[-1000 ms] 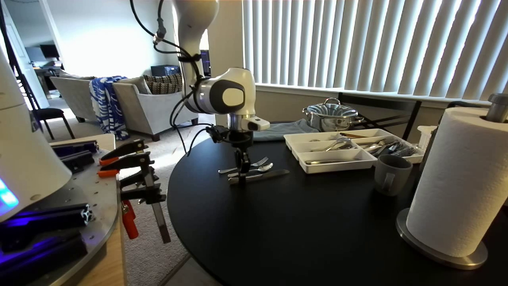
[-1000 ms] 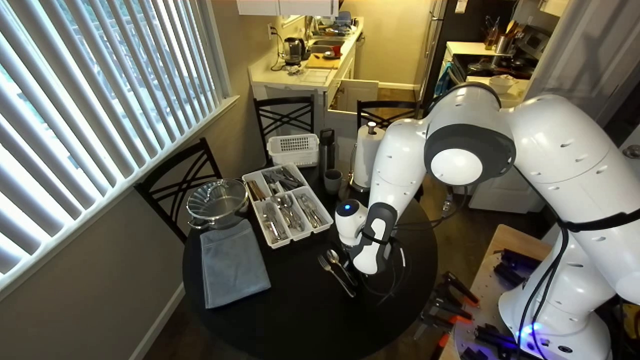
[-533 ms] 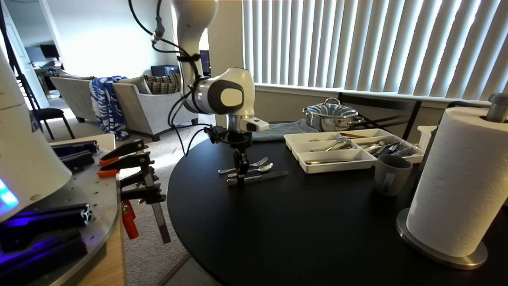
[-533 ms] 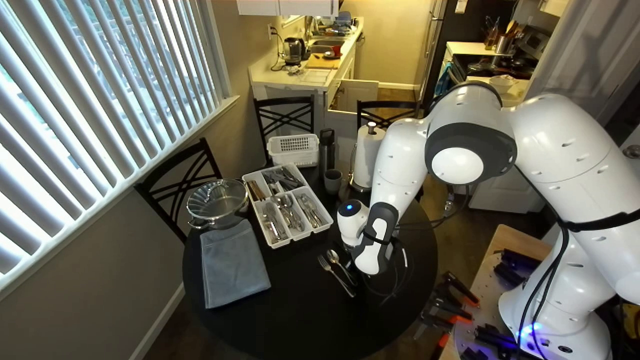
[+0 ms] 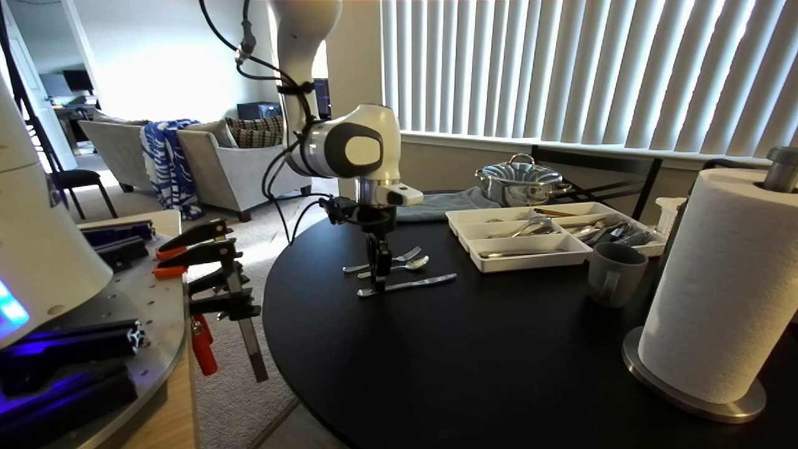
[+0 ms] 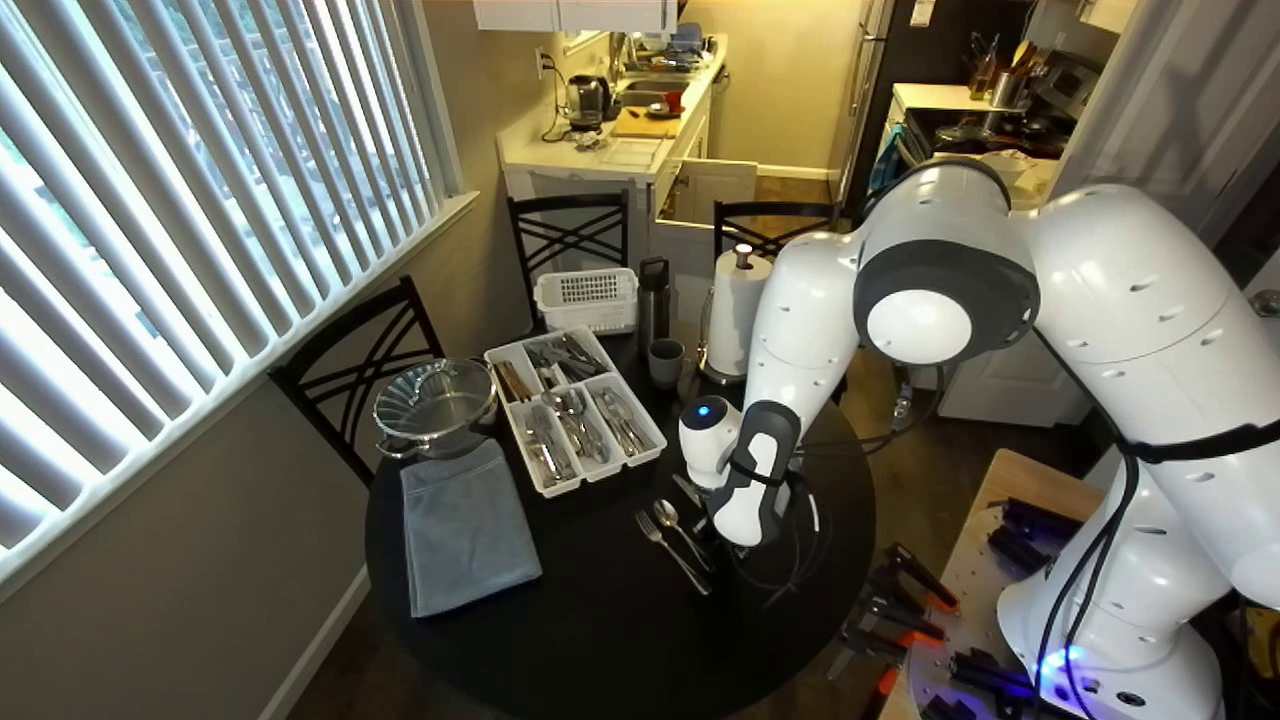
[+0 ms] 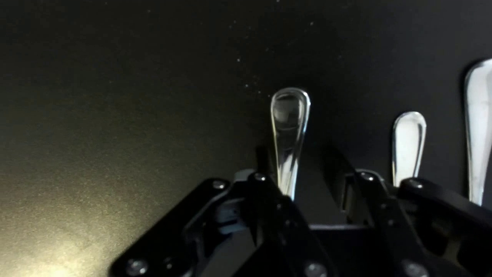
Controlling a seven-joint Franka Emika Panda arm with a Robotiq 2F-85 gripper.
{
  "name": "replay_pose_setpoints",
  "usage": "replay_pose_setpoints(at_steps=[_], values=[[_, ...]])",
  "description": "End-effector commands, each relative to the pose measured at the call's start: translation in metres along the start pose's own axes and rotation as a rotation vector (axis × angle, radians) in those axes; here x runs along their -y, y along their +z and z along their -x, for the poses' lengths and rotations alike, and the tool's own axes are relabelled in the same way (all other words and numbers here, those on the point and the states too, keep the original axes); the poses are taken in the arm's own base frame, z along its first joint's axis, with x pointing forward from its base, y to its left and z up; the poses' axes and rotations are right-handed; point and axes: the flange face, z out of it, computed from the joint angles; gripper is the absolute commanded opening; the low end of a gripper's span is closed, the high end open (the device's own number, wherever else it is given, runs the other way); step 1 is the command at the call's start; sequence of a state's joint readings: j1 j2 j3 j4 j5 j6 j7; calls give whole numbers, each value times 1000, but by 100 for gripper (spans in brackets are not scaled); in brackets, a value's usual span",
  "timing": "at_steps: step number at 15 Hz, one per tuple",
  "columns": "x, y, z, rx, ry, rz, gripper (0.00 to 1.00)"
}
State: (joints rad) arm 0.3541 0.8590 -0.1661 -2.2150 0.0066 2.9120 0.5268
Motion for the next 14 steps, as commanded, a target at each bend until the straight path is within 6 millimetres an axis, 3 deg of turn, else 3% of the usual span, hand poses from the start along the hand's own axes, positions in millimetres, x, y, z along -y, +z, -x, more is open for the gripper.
replay_pose_setpoints(at_steps=[1,6,14], values=[[-11,-15,9,-12,2,-14,72],[-14,-24,12,-23,4,-13,99],[-17,-61,27,-119,-8,-23,100]])
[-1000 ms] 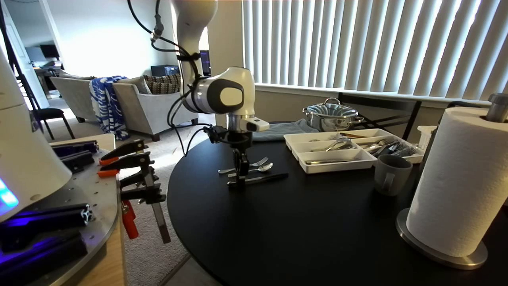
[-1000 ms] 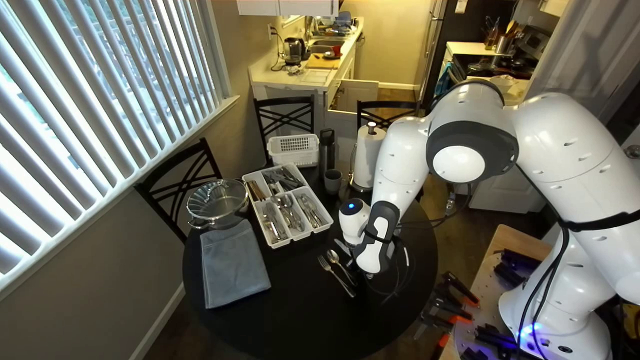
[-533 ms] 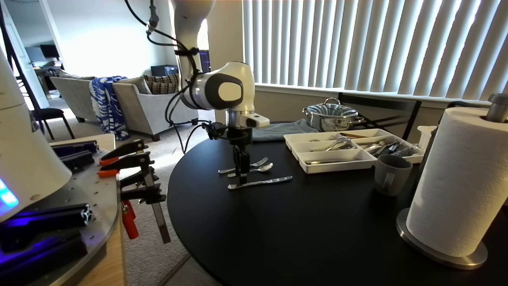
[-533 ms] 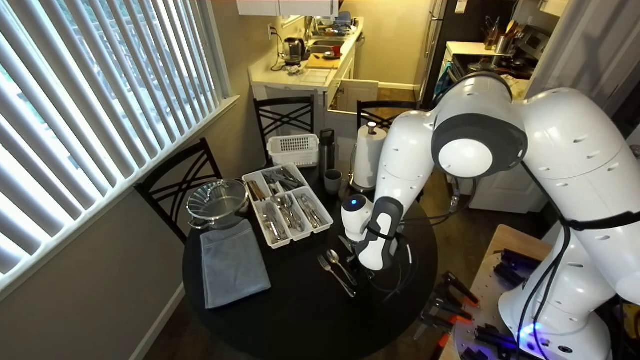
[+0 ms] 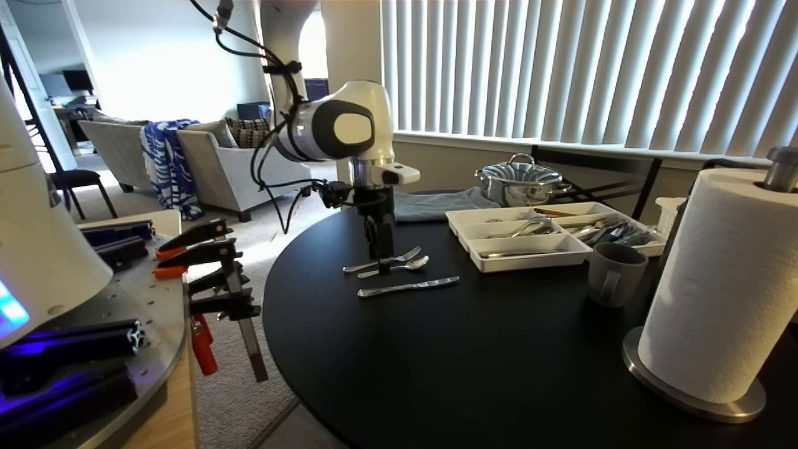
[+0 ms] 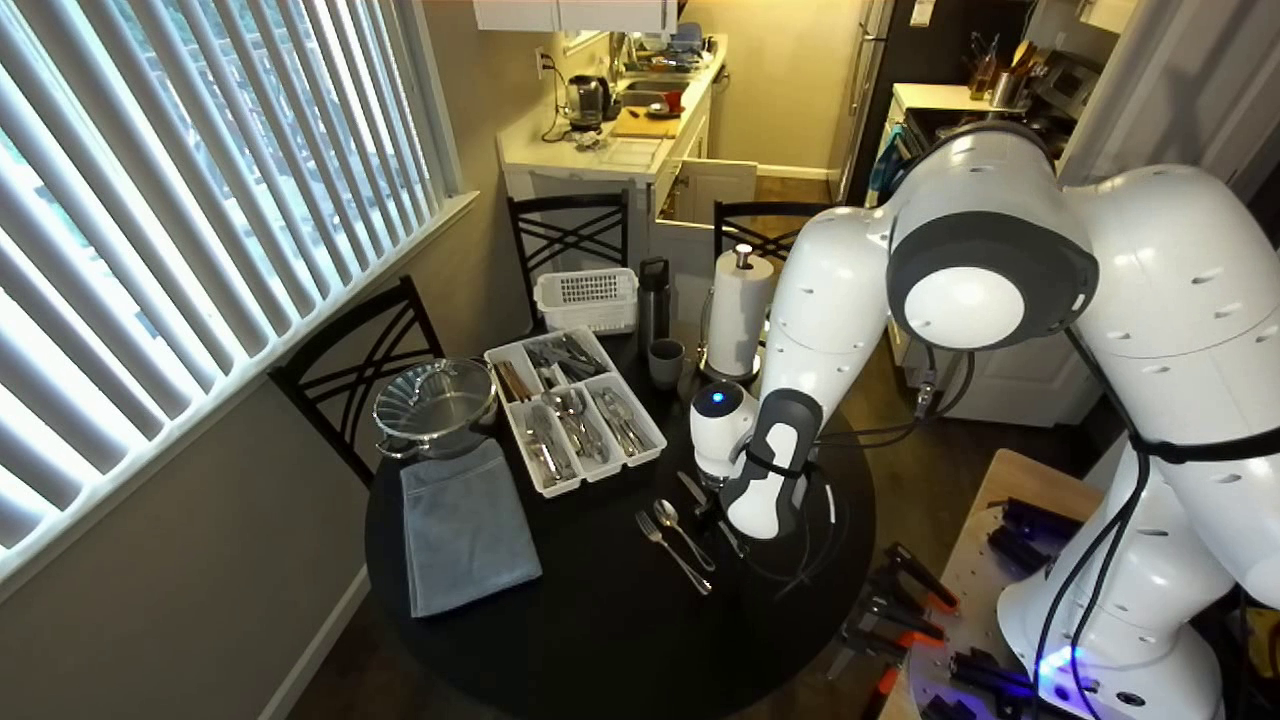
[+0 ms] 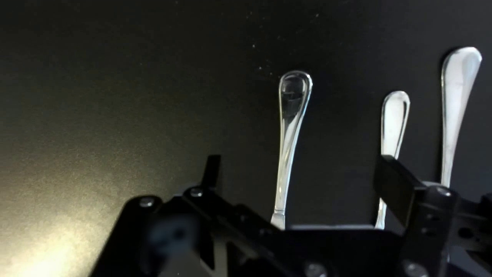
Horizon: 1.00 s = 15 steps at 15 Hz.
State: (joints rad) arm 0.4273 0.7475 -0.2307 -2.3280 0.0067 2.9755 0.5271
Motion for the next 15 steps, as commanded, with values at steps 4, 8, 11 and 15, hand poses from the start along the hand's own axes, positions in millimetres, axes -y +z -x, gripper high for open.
replay_pose_setpoints(at_steps=[4,8,11,15], values=[[0,-46,26,-108,-38,-71,100],[0,-63,37,-180,-33,-115,100],[-2,-71,43,-241,-7,-146,100],[-6,-78,47,-318,27,-165,100]])
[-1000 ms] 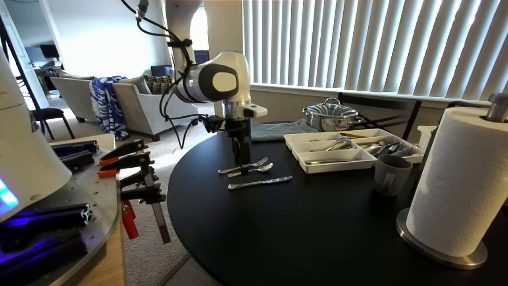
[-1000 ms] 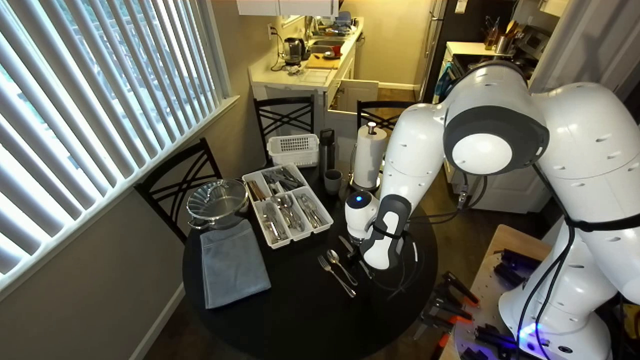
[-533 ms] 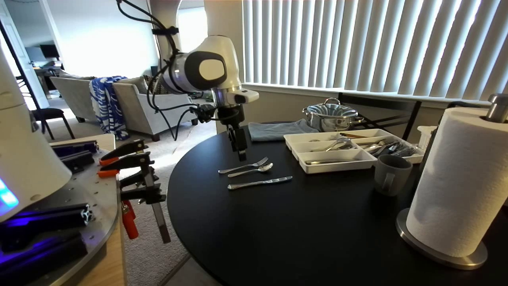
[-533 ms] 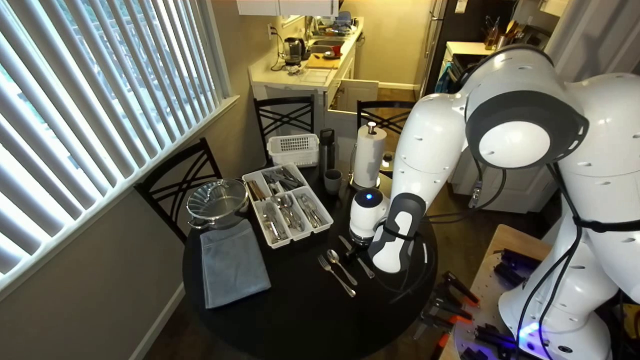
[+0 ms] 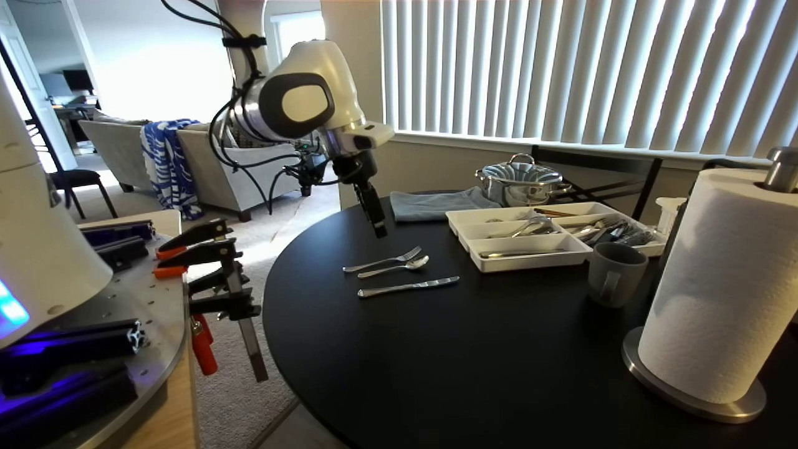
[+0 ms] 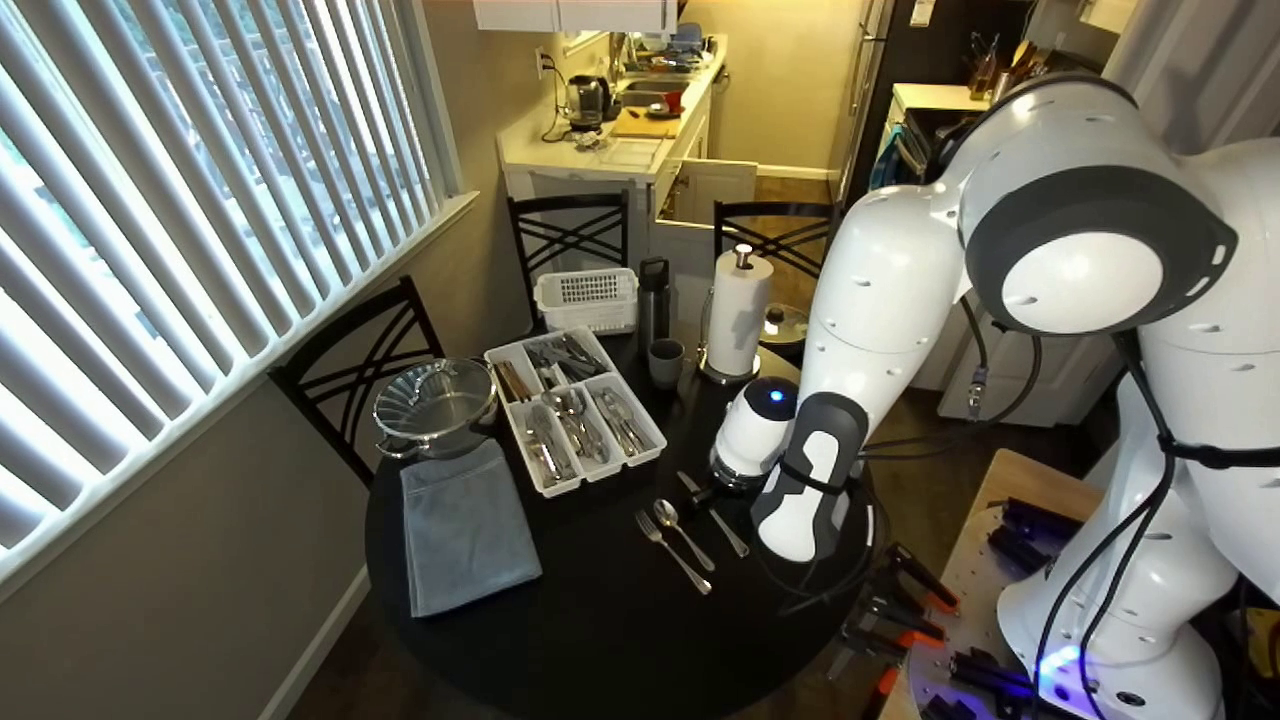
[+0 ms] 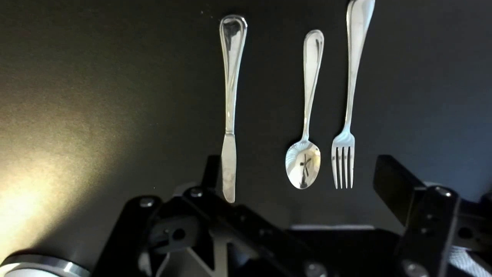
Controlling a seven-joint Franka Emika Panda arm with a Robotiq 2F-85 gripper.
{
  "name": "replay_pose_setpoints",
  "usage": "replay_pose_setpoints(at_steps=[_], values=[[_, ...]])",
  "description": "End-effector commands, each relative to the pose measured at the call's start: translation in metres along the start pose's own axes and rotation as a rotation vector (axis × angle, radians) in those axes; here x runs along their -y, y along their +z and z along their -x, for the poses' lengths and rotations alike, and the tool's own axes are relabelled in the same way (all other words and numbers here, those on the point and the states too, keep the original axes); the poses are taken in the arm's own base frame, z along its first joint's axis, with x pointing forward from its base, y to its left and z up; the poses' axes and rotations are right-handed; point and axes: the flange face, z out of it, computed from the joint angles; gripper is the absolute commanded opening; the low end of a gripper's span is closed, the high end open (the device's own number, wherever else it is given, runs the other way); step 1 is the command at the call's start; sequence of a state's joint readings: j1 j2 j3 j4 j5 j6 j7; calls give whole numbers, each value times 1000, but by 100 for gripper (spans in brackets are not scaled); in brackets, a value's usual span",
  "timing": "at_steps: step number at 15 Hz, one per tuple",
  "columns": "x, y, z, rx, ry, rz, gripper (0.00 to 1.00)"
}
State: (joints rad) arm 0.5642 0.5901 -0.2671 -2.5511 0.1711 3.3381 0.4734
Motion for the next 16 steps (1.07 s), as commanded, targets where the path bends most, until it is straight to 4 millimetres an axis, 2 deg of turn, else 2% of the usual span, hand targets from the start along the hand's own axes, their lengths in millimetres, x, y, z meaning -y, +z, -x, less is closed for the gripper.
replay_pose_setpoints(at_steps=[1,16], values=[[-2,-1,1,-17,4,-4,100],[1,0,0,-21,15,-6,100]])
